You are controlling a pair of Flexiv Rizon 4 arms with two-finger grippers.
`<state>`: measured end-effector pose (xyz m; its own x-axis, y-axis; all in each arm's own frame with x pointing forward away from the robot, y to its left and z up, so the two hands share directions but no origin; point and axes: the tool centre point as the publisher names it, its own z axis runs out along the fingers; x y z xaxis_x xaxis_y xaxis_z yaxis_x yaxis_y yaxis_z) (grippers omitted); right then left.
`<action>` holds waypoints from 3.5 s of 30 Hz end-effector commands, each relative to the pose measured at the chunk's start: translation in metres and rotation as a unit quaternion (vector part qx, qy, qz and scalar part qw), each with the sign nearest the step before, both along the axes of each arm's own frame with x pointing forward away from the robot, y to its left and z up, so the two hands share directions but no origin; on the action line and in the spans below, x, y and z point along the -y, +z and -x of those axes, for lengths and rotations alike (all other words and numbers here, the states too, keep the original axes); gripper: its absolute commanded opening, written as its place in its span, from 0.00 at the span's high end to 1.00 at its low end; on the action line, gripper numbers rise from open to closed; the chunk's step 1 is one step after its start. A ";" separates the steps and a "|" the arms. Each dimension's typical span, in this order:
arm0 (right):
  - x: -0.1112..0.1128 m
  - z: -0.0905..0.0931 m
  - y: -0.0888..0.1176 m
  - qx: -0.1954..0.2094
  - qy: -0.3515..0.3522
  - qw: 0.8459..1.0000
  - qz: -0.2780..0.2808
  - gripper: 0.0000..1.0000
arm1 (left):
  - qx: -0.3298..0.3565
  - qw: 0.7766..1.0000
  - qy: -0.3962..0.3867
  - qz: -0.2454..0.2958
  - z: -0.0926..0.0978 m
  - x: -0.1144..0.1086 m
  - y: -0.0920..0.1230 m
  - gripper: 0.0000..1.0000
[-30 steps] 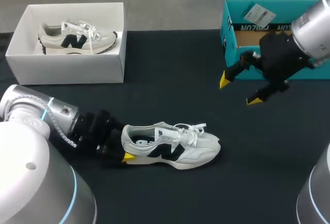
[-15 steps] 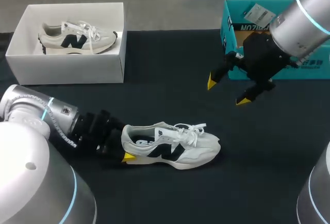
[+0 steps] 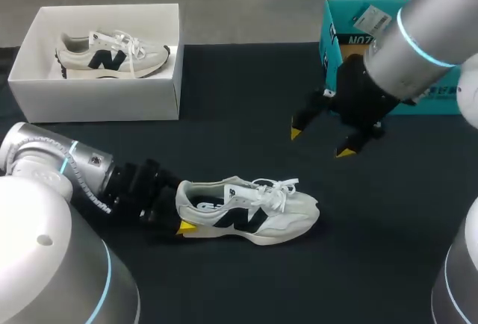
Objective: Take the shoe out of the shoebox, open the shoe tongue, remove and reinsert the insole, then place the shoe into the shoebox
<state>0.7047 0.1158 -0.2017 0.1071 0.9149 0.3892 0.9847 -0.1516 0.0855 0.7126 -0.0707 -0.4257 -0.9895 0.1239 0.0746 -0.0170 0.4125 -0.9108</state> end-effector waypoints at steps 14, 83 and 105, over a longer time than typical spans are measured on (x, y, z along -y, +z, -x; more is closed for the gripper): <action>-0.087 -0.002 -0.010 -0.061 0.043 0.984 0.160 0.00 | 0.000 1.000 0.001 -0.001 0.000 0.001 -0.001 1.00; -0.128 0.017 -0.125 -0.097 -0.002 0.951 0.294 0.00 | 0.000 1.000 0.001 -0.001 0.000 0.001 -0.001 1.00; -0.107 0.013 -0.145 -0.134 -0.018 0.930 0.342 0.18 | 0.000 1.000 0.001 -0.001 0.000 0.001 -0.001 1.00</action>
<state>0.6983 0.2226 -0.3535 0.0619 0.9462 -0.3177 0.9873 -0.1047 -0.1195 0.7126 -0.0708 -0.4255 -0.9895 0.1240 0.0746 -0.0170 0.4123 -0.9109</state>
